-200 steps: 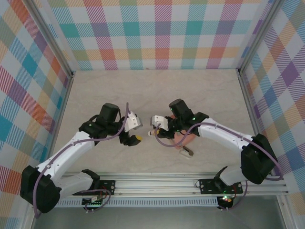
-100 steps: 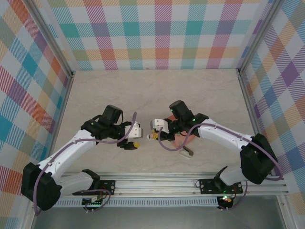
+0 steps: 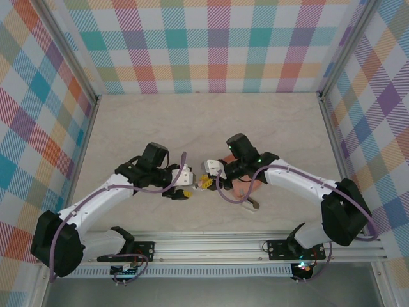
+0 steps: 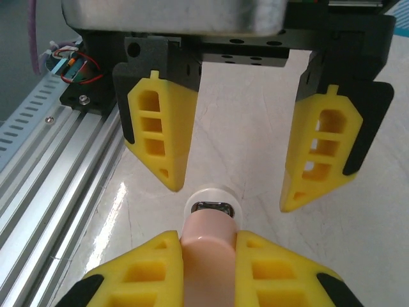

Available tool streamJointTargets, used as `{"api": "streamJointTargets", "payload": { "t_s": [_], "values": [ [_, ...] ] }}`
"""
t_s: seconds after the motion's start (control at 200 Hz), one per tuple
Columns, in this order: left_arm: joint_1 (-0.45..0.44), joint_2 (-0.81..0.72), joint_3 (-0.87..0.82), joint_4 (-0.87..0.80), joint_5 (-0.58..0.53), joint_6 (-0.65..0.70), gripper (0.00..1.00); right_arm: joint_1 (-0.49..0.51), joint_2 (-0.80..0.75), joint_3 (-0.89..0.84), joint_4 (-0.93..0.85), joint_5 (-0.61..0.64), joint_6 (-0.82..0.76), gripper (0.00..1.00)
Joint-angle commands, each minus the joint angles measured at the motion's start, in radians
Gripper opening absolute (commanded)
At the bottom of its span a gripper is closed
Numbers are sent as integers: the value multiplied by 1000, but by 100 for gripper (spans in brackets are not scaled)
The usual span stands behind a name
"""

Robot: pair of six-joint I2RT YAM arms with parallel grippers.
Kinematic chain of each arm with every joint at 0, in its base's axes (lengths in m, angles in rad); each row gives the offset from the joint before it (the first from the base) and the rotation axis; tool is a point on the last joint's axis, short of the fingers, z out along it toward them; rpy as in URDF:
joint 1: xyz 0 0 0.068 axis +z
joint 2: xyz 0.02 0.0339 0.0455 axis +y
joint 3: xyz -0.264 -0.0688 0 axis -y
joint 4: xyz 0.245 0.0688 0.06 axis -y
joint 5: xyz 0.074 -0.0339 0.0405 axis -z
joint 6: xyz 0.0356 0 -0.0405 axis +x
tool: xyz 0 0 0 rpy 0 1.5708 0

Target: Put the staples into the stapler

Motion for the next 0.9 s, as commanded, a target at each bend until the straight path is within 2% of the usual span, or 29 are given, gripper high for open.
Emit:
{"api": "streamJointTargets", "payload": {
  "t_s": [0.0, 0.52, 0.895],
  "values": [
    [-8, 5, -15, 63, 77, -31, 60, 9, 21, 7, 54, -75, -5, 11],
    [-12, 28, 14, 8, 104, -10, 43, 17, 15, -3, 84, -62, 17, 10],
    [-13, 37, 41, -28, 76, -11, 19, 16, 1, -12, 87, -52, 32, 13]
  ]
}}
